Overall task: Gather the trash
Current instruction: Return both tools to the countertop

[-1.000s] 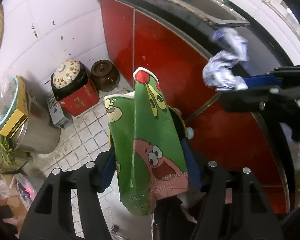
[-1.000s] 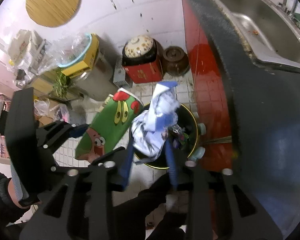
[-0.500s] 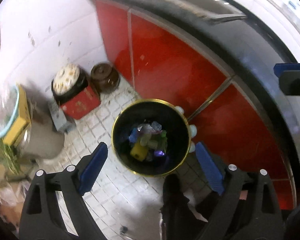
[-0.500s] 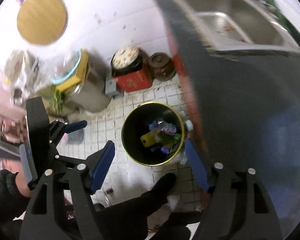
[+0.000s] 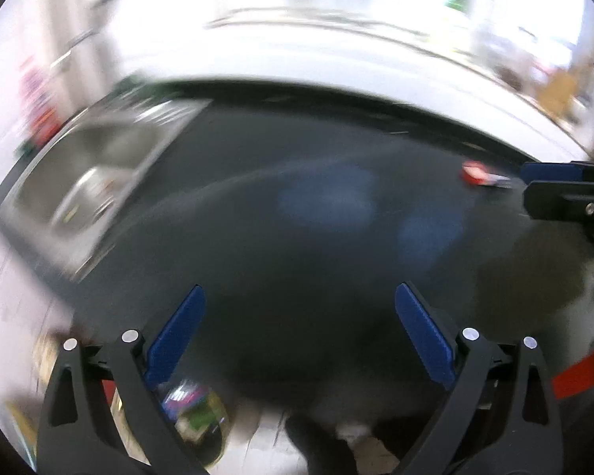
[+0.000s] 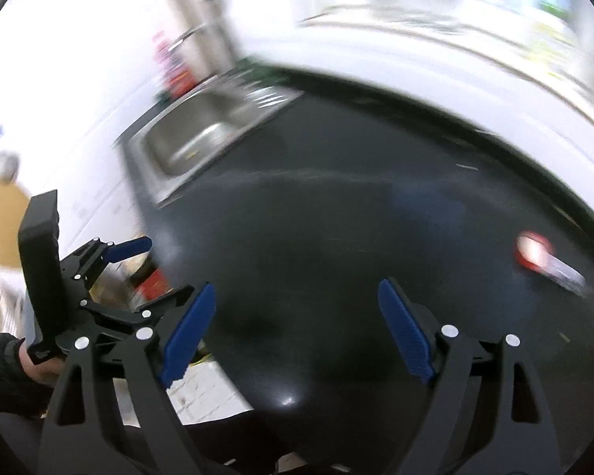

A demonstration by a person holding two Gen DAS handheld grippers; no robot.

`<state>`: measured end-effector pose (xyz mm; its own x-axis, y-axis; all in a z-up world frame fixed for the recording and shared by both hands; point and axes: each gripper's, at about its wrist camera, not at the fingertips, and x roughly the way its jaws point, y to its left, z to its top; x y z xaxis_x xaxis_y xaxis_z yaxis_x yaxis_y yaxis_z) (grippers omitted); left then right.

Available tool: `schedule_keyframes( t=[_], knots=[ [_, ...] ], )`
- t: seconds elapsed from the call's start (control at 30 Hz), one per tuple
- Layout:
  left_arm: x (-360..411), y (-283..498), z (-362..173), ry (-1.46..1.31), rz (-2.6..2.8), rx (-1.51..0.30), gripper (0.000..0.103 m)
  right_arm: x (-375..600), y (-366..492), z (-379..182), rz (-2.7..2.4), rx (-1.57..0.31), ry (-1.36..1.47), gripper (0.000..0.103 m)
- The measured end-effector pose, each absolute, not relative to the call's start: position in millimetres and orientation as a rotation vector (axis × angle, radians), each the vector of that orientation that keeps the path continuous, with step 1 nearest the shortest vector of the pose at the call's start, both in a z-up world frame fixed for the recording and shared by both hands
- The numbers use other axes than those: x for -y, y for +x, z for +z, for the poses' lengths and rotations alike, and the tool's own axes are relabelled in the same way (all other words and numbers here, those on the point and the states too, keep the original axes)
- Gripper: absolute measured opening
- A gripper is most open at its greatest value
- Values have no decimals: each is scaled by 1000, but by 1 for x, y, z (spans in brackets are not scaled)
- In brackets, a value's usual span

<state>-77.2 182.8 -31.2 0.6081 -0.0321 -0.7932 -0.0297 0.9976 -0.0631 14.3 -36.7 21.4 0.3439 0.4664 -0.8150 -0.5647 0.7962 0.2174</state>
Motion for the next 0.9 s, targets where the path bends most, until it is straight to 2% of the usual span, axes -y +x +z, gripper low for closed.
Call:
schedule_keyframes(
  t=[0.23,0.4,0.67,0.9],
  knots=[
    [-47,-11,-21,57,-263,-909,94,175,22,24,466,-988,5,83],
    [9,9,-29,118,-349,-932,94,234,20,20,407,-984,39,83],
    [36,47,-45,159,-366,-973,94,268,46,3,439,-1005,-3,83],
    [55,108,-85,265,-383,-1029,94,270,94,-24,540,-1040,-126,83]
  ],
)
